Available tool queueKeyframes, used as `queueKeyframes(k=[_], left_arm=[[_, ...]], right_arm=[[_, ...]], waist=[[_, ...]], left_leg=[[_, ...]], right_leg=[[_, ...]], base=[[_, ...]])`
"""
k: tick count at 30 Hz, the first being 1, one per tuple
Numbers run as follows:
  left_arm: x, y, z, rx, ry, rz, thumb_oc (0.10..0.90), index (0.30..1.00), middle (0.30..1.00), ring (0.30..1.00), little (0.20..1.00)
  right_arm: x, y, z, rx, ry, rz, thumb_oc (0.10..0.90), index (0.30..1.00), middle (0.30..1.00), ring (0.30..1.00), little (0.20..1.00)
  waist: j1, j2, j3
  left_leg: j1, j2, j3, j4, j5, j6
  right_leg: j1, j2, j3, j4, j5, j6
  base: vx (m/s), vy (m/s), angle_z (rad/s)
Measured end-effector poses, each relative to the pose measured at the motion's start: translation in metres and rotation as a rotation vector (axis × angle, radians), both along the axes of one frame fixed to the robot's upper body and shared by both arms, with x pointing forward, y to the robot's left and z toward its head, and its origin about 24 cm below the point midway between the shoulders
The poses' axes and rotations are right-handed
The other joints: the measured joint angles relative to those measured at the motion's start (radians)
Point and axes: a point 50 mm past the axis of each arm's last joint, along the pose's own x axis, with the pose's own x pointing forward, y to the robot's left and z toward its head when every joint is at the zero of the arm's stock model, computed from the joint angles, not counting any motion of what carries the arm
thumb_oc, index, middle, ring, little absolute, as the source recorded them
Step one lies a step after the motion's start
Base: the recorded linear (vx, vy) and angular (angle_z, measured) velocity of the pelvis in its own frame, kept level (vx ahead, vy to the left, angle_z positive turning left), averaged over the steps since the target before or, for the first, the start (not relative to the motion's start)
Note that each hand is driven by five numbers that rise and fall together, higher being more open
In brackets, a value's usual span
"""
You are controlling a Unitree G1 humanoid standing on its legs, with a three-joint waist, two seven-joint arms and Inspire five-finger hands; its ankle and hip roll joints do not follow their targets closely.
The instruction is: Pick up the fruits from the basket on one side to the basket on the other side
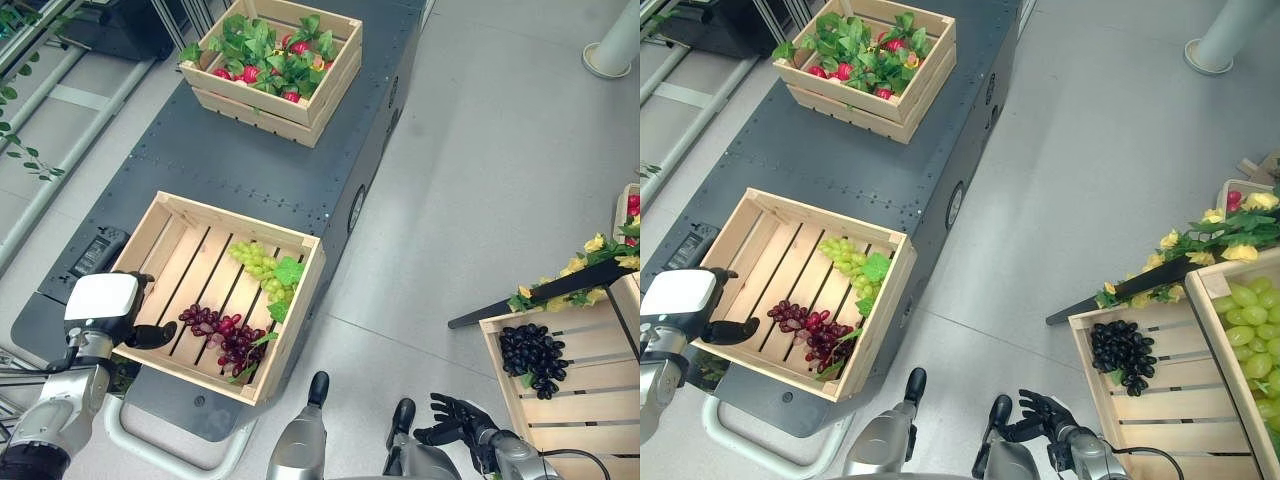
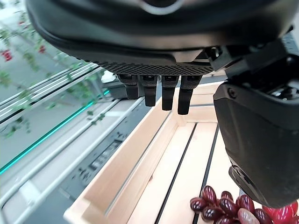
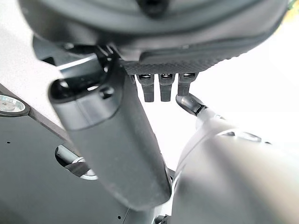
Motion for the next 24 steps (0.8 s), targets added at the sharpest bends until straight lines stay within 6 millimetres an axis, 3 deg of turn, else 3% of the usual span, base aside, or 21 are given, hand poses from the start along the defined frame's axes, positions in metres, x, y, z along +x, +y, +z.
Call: queueKeyframes(k=[6, 12, 16, 24], left_arm=[[0.027, -0.014, 0.021, 0.067, 0.003, -0.089, 0.8, 0.9, 0.9, 0.9, 0.9], [0.056, -0.036, 0.041, 0.101, -0.031, -0.184, 0.8, 0.9, 0.9, 0.9, 0.9], [0.062, -0.04, 0.041, 0.118, 0.017, -0.191, 0.8, 0.9, 0.9, 0.9, 0.9], [0.06, -0.032, 0.04, 0.153, 0.087, -0.176, 0.8, 0.9, 0.9, 0.9, 0.9]], right_arm=[[0.015, 0.002, 0.006, 0.002, -0.04, 0.012, 0.8, 0.9, 0.9, 0.9, 0.9], [0.044, 0.007, 0.019, 0.023, -0.125, 0.015, 0.8, 0.9, 0.9, 0.9, 0.9], [0.051, 0.009, 0.023, 0.029, -0.146, 0.029, 0.8, 0.9, 0.9, 0.9, 0.9], [0.049, 0.012, 0.021, 0.027, -0.137, 0.052, 0.8, 0.9, 0.9, 0.9, 0.9]], waist=[[-0.004, -0.002, 0.036], [-0.022, -0.018, 0.113], [-0.03, -0.035, 0.123], [-0.027, -0.037, 0.123]], left_leg=[[-0.05, 0.001, 0.002, 0.026, 0.0, 0.0], [-0.098, 0.004, 0.005, 0.073, 0.0, 0.0], [-0.109, 0.007, 0.008, 0.084, 0.001, -0.002], [-0.119, 0.008, 0.006, 0.096, 0.002, -0.003]], right_leg=[[-0.051, -0.001, 0.001, 0.029, -0.001, -0.002], [-0.104, -0.002, 0.0, 0.088, -0.008, -0.011], [-0.127, -0.003, 0.004, 0.118, -0.015, -0.014], [-0.137, -0.003, 0.007, 0.134, -0.017, -0.016]], base=[[-0.07, 0.009, -0.01], [-0.05, -0.014, 0.0], [-0.01, -0.007, -0.03], [0.0, -0.002, 0.0]])
